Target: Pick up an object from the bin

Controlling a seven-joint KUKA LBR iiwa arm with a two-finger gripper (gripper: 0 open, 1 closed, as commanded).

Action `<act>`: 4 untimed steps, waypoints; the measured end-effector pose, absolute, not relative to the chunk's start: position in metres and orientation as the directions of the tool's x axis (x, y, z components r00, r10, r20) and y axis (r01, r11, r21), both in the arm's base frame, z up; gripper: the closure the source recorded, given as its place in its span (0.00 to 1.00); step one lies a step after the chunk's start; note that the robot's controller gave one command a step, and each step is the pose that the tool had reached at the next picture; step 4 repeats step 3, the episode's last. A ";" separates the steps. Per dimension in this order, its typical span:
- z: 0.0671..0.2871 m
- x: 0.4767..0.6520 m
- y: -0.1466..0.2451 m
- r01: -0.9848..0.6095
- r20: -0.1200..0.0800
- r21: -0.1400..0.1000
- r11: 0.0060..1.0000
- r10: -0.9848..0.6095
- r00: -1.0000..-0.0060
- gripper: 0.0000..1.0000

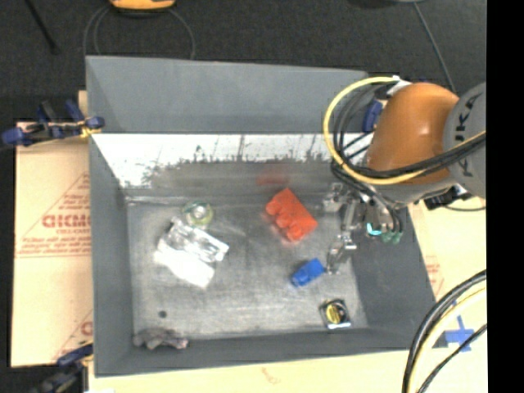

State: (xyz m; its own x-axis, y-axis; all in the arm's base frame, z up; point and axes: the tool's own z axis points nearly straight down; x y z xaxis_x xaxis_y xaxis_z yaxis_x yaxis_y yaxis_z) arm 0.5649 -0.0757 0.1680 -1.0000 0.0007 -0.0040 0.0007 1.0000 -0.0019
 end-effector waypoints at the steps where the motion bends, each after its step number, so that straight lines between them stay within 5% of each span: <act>1: 0.078 0.538 -0.070 0.000 -0.001 -0.001 1.000 0.000 -1.000 0.00; 2: 0.081 0.540 -0.070 -0.002 -0.005 -0.002 1.000 -0.002 -1.000 1.00; 3: 0.212 0.538 -0.062 0.060 -0.012 0.000 0.998 0.060 -0.998 1.00; 4: 0.212 0.538 -0.062 0.060 -0.012 0.000 0.998 0.060 -0.998 1.00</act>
Offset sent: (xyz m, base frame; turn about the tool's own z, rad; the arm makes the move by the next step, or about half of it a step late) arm -0.0262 0.0067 -0.0876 0.0001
